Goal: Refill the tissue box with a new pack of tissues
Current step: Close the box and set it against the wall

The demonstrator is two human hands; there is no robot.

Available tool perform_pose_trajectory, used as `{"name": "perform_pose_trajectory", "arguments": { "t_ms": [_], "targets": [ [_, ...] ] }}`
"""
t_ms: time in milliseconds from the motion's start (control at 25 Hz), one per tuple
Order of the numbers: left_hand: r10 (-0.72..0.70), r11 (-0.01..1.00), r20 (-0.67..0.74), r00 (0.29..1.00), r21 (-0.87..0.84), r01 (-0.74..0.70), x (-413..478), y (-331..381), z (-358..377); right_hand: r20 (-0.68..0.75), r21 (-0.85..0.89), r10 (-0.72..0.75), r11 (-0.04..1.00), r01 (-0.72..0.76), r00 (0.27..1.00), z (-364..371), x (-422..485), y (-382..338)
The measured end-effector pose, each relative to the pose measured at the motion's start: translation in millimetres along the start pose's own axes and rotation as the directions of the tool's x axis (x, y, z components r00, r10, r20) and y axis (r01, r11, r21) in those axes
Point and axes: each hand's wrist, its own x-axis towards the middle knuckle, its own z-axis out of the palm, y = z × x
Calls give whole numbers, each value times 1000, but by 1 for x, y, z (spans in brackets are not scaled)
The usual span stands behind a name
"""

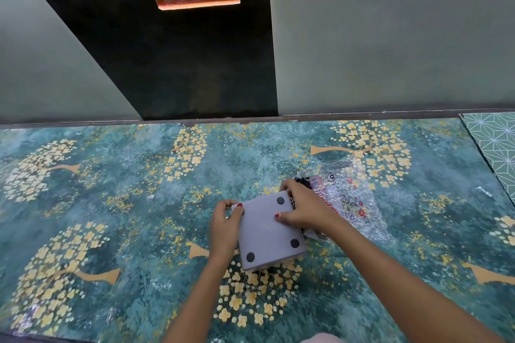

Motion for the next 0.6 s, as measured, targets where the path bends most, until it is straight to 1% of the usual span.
{"name": "perform_pose_trajectory", "arguments": {
  "t_ms": [40,120,200,280,320,400,480,600],
  "targets": [
    [22,1000,-31,999,12,-21,-3,-1,2,-14,5,6,1000,-6,1000,1,-2,0],
    [48,998,-71,996,-39,-51,-7,-5,4,-59,-22,12,1000,-13,998,8,-8,1],
    [6,994,-49,999,-108,-11,-7,-7,7,-85,-49,5,999,-9,996,13,-12,2],
    [-69,984,-19,997,-169,65,-6,-7,9,-48,-103,17,994,-22,999,11,-10,2],
    [-85,979,-25,996,-189,79,-6,-6,9,-19,-150,39,988,-41,999,9,-9,1],
    [-73,980,-69,995,-192,59,-4,-3,11,17,-238,86,968,-80,996,6,-5,-2],
    [-47,984,-105,993,-174,28,-3,-4,11,20,-297,111,950,-100,994,5,-1,-6],
    [-29,985,-139,990,-173,4,-1,-6,13,-12,-318,111,942,-109,994,6,-3,-9]
  ]
}}
